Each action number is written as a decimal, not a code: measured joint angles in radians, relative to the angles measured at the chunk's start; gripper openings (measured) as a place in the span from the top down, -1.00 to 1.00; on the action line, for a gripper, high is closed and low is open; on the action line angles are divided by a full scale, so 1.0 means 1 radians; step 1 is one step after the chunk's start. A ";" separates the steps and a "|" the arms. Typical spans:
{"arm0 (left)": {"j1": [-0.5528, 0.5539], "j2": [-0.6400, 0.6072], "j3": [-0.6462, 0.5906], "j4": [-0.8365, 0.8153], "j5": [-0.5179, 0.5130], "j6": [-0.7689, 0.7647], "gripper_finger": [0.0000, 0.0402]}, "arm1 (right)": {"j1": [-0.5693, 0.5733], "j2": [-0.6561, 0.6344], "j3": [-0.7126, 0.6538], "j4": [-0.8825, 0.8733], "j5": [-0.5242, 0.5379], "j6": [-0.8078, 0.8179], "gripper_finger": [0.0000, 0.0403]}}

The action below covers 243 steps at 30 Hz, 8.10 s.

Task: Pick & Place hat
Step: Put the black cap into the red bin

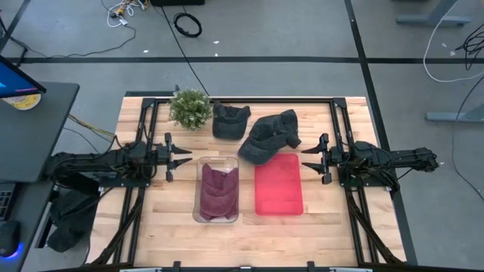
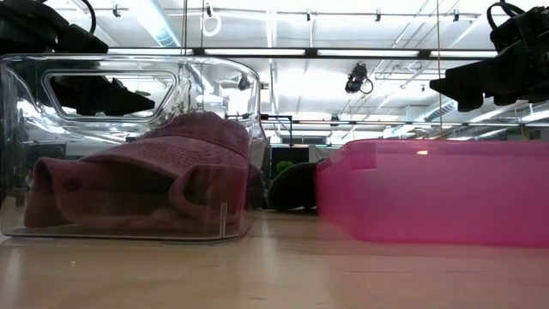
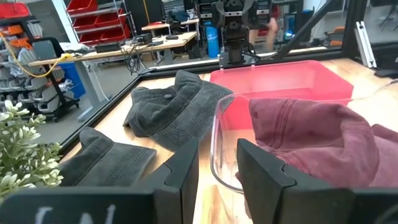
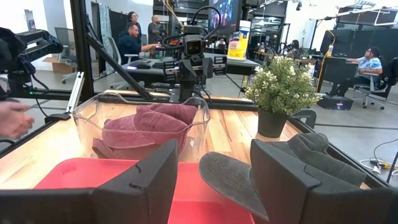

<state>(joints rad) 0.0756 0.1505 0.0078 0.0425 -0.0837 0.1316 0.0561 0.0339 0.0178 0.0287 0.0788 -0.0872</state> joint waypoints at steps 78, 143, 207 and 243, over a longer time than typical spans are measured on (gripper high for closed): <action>0.000 0.000 0.000 0.005 0.002 -0.043 0.43 | -0.042 0.000 0.000 1.268 0.112 -0.165 -0.02; 0.000 0.000 -0.001 0.005 0.002 -0.043 0.43 | -0.429 1.415 1.314 -0.924 -0.064 0.431 -0.02; 0.000 0.000 -0.001 0.005 0.002 -0.043 0.43 | -0.341 1.562 1.082 -0.403 -0.114 0.261 -0.02; 0.000 0.000 -0.001 0.005 0.002 -0.043 0.43 | -0.367 1.641 1.082 -0.456 -0.151 0.235 -0.02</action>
<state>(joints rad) 0.0755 0.1505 0.0071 0.0479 -0.0818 0.0891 -0.3111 1.6749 1.1000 -0.4272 -0.0724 0.1482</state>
